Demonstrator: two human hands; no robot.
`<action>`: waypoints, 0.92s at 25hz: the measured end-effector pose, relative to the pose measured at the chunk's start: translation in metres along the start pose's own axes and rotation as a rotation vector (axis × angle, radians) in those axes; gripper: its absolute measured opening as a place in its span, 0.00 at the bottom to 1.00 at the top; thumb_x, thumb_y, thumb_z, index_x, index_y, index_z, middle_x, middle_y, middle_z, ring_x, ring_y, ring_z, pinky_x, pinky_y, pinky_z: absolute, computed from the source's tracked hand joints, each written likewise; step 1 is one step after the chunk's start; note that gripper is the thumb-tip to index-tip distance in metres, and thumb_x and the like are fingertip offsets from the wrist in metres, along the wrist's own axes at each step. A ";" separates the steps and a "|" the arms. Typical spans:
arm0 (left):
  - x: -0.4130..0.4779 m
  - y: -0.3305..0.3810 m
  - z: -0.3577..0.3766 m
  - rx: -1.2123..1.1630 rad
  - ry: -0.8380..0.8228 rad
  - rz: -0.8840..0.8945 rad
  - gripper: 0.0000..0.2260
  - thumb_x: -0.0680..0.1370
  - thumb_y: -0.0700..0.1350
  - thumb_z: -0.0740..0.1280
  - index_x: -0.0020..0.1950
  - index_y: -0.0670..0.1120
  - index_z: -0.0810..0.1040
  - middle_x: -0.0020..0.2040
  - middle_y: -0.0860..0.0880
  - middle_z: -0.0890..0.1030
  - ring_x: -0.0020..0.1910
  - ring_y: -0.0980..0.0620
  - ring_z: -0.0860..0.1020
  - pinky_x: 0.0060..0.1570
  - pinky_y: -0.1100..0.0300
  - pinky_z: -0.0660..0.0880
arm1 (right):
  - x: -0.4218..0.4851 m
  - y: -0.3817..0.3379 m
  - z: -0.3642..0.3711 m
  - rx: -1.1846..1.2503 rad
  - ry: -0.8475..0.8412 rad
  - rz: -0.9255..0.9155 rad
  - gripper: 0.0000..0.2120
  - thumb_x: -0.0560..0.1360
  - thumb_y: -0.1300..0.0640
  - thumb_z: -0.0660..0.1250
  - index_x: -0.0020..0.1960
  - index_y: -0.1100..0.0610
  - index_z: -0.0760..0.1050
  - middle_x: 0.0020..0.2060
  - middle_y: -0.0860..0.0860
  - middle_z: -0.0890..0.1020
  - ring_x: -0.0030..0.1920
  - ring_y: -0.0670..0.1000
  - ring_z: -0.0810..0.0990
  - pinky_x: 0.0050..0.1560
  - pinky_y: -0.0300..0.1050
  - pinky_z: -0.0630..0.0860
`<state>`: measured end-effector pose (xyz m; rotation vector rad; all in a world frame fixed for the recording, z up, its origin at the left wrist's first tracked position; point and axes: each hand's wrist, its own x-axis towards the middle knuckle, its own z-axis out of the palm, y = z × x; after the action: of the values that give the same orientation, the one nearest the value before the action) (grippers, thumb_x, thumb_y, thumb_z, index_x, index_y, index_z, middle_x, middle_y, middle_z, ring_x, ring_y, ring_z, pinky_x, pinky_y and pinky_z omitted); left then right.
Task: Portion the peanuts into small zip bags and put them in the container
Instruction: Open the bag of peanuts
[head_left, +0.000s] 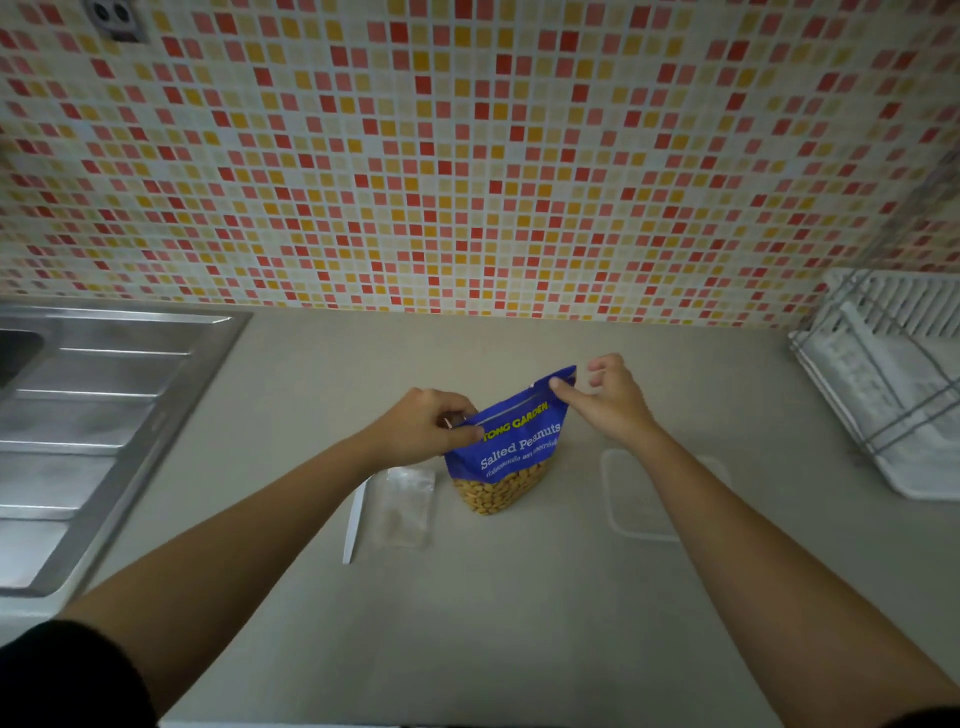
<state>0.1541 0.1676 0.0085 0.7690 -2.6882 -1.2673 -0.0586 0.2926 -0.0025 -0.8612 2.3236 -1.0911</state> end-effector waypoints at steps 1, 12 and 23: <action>0.000 0.001 0.002 -0.097 0.001 -0.032 0.09 0.76 0.49 0.66 0.50 0.45 0.79 0.44 0.51 0.83 0.44 0.56 0.81 0.43 0.62 0.78 | -0.006 -0.003 0.002 0.009 0.046 0.020 0.24 0.71 0.42 0.69 0.56 0.59 0.68 0.48 0.51 0.74 0.49 0.50 0.75 0.40 0.40 0.71; 0.017 0.014 0.004 -0.727 -0.165 -0.323 0.15 0.76 0.47 0.67 0.55 0.37 0.80 0.43 0.44 0.85 0.40 0.51 0.83 0.42 0.60 0.81 | -0.021 -0.022 0.016 0.525 -0.323 0.253 0.10 0.74 0.51 0.68 0.44 0.58 0.76 0.40 0.52 0.81 0.40 0.46 0.81 0.37 0.34 0.79; 0.037 0.029 0.001 -0.485 -0.139 -0.345 0.08 0.76 0.45 0.68 0.47 0.40 0.80 0.43 0.45 0.84 0.40 0.52 0.82 0.39 0.61 0.80 | -0.026 -0.013 0.020 0.744 -0.403 0.224 0.07 0.77 0.59 0.64 0.40 0.57 0.72 0.42 0.52 0.81 0.45 0.46 0.81 0.40 0.33 0.79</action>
<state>0.1096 0.1664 0.0240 1.1269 -2.2386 -2.0113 -0.0231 0.2934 -0.0007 -0.4563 1.4645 -1.3811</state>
